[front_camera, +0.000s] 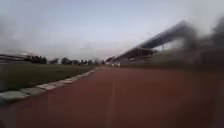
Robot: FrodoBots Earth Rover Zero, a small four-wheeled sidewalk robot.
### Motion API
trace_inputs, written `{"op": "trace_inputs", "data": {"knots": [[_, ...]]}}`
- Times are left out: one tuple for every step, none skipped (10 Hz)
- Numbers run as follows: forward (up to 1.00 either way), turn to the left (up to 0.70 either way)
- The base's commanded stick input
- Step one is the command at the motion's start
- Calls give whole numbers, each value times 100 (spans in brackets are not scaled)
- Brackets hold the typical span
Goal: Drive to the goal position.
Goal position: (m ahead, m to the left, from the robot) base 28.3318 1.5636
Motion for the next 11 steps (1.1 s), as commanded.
{"op": "trace_inputs", "data": {"knots": [[70, 0], [70, 0], [70, 0], [70, 0], [70, 0], [70, 0], [70, 0], [70, 0], [70, 0], [70, 0], [70, 0]]}}
